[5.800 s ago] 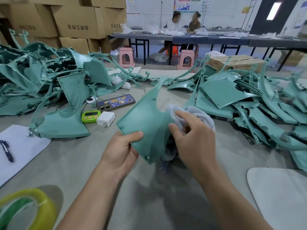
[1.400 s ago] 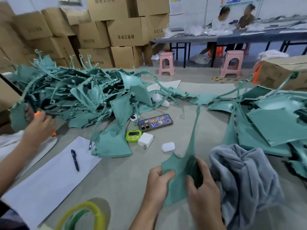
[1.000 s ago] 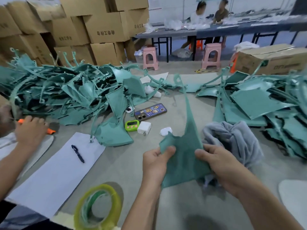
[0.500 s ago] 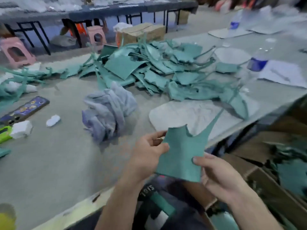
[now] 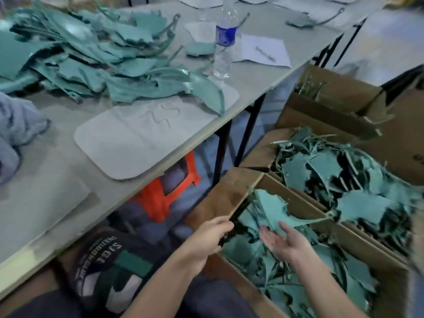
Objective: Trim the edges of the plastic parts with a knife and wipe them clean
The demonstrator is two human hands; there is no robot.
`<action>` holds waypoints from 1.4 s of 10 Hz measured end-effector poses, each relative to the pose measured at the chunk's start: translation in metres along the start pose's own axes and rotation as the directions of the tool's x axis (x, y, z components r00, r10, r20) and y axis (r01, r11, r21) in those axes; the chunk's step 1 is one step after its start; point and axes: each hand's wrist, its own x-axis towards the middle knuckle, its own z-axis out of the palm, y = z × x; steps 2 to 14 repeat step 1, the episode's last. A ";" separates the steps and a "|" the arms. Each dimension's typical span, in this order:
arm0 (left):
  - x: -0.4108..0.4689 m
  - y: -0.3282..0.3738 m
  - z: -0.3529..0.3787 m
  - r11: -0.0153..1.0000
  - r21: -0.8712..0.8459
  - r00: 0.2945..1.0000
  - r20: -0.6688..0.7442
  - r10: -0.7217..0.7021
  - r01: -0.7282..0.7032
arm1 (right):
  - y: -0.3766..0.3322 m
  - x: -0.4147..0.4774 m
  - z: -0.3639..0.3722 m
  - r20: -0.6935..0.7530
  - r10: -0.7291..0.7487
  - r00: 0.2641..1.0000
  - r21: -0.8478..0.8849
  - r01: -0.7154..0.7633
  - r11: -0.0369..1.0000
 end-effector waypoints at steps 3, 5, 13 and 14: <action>-0.004 0.007 -0.019 0.991 -0.012 0.970 -0.203 0.130 -0.135 | 0.017 0.021 0.003 0.063 0.050 0.997 -0.160 -0.039 0.986; -0.004 0.007 -0.019 0.991 -0.012 0.970 -0.203 0.130 -0.135 | 0.017 0.021 0.003 0.063 0.050 0.997 -0.160 -0.039 0.986; -0.004 0.007 -0.019 0.991 -0.012 0.970 -0.203 0.130 -0.135 | 0.017 0.021 0.003 0.063 0.050 0.997 -0.160 -0.039 0.986; -0.004 0.007 -0.019 0.991 -0.012 0.970 -0.203 0.130 -0.135 | 0.017 0.021 0.003 0.063 0.050 0.997 -0.160 -0.039 0.986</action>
